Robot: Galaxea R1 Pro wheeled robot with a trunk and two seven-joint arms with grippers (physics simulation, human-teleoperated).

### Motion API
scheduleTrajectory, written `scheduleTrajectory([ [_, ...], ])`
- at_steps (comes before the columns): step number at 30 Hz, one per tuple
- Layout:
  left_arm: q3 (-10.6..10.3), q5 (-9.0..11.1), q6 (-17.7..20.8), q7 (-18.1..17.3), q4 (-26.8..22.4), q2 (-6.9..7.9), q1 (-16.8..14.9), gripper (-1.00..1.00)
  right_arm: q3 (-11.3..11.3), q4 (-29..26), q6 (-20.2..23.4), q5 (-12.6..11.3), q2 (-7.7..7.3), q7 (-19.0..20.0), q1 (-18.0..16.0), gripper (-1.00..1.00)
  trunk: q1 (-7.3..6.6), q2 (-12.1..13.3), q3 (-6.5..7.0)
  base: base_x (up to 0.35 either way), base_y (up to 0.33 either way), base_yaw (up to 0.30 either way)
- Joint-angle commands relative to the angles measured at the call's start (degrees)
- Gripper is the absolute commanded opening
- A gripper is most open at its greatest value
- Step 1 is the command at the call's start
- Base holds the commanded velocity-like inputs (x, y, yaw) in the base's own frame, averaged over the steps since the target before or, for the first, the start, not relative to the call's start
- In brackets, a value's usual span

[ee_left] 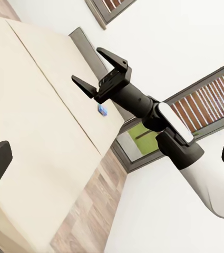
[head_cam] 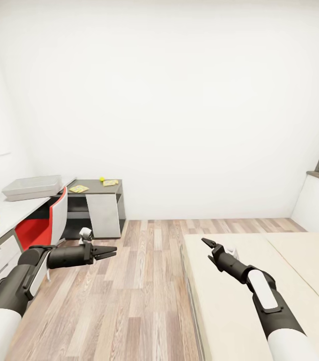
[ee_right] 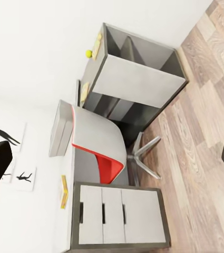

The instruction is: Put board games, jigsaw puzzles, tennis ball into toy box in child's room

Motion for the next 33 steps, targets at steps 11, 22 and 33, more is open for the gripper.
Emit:
scheduleTrajectory([
  [11,-0.09,0.08,0.60,-0.08,0.22,0.06,-0.03,1.00,-0.28,0.16,0.34,2.36,-0.03,-0.18,-0.03,1.00,0.02,-0.04,-0.02,0.000,0.000,0.000],
  [22,-0.16,0.08,0.60,2.16,0.32,0.09,-0.02,1.00,-0.37,2.40,-1.12,8.01,-0.06,-0.60,-0.03,1.00,0.02,-0.04,-0.02,0.000,0.000,0.000],
  [33,-0.72,1.28,-1.93,2.94,-2.24,-1.54,-2.62,1.00,-1.73,3.35,-4.41,11.83,0.34,2.07,-1.81,1.00,0.02,-0.04,-0.03,0.000,0.000,0.000],
])
